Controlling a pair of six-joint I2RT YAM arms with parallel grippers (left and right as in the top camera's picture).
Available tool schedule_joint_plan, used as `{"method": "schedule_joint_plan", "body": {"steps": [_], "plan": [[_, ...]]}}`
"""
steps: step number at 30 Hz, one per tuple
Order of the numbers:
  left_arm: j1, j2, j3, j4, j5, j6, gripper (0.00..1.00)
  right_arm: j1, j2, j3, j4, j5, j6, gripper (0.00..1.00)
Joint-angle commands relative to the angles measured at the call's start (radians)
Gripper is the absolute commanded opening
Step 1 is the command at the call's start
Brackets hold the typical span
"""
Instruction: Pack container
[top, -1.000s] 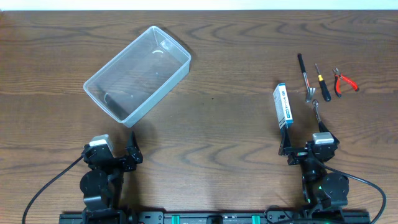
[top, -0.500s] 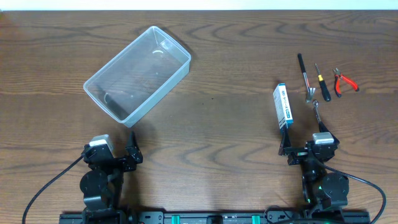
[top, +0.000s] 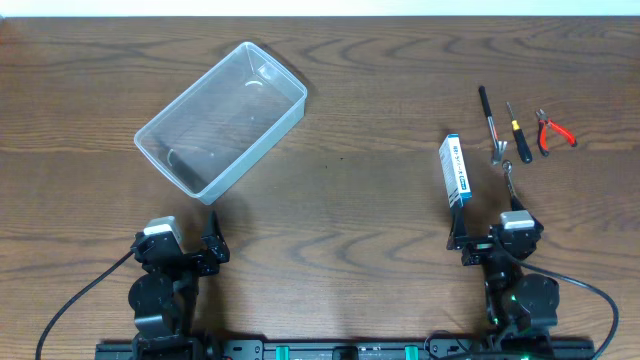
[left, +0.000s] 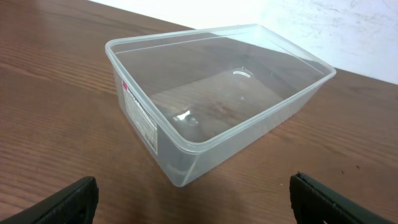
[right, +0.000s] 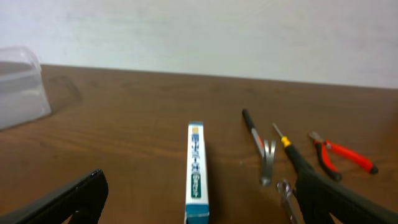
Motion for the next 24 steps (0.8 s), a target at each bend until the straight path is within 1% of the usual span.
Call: {"method": "schedule_joint_plan", "body": {"steps": [1,4,9,11,13,16,18,21,24], "plan": [[-0.003,-0.007,-0.024,0.004,-0.009,0.014,0.91,-0.017,0.039,-0.004,-0.003,0.011,0.022,0.99],[-0.003,-0.007,-0.024,0.003,-0.008,0.014,0.91,-0.017,0.079,-0.004,0.011,0.011,0.021,0.99],[-0.003,-0.007,-0.024,0.029,-0.008,0.014,0.91,-0.017,0.135,0.011,0.127,0.017,0.003,0.99],[-0.003,-0.007,-0.024,0.013,-0.008,0.014,0.90,-0.017,0.165,0.045,0.163,0.019,0.004,0.99],[-0.003,-0.007,-0.024,0.010,-0.008,0.014,0.91,-0.017,0.205,0.111,0.160,0.029,0.013,0.99],[-0.003,-0.007,-0.024,0.017,-0.009,0.014,0.91,-0.017,0.330,0.242,0.154,0.045,0.002,0.99],[-0.003,-0.007,-0.020,0.039,-0.013,0.014,0.90,-0.017,0.454,0.356,0.154,0.033,0.002,0.99],[-0.003,-0.006,0.009,0.111,-0.093,0.014,0.91,-0.017,0.676,0.593,0.115,-0.045,0.002,0.99],[-0.003,0.019,0.069,0.154,-0.191,0.014,0.91,-0.016,0.906,0.904,-0.044,-0.104,0.002,0.99]]}}
